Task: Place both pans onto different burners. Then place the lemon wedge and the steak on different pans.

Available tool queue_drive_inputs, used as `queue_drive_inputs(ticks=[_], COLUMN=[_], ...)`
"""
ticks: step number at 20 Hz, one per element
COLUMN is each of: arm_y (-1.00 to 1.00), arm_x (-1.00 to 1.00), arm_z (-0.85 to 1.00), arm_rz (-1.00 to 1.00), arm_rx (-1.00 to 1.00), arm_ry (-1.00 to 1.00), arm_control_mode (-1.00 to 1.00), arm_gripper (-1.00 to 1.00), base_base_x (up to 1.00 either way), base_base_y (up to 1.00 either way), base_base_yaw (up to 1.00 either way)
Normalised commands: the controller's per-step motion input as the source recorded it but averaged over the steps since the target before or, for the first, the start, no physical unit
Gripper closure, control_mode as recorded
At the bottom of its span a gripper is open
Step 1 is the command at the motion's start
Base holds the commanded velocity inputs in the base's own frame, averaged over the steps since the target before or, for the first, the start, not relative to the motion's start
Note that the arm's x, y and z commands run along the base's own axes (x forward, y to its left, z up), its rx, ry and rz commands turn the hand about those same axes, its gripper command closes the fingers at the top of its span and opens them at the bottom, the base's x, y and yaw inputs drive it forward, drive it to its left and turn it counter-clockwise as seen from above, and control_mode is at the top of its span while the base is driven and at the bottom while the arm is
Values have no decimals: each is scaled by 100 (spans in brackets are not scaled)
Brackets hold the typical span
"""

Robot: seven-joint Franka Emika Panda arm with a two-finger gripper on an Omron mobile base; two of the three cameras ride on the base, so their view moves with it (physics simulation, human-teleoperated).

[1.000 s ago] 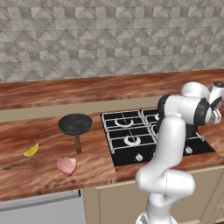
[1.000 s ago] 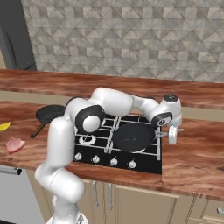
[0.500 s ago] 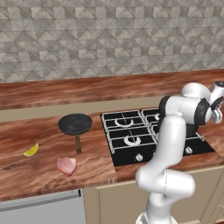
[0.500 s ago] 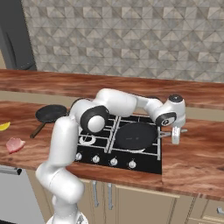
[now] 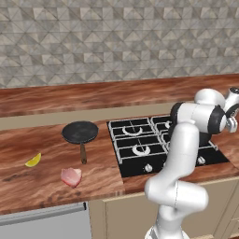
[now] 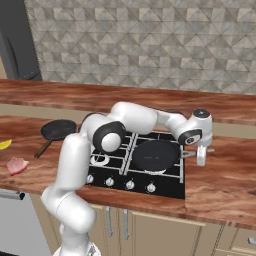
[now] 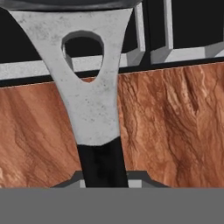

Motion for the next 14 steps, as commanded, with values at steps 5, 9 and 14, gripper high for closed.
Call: queue_drive_inputs(ticks=[5, 9, 14], arm_y=[5, 2, 2], arm_x=[-2, -1, 0], arm_z=[-15, -12, -15], arm_rz=[0, 0, 0], arm_rx=[0, 0, 0], arm_ry=[0, 0, 0], arm_control_mode=[-100, -100, -100], arm_gripper=[100, 100, 100], base_base_x=[0, 0, 0], base_base_y=[0, 0, 0], base_base_yaw=[0, 0, 0])
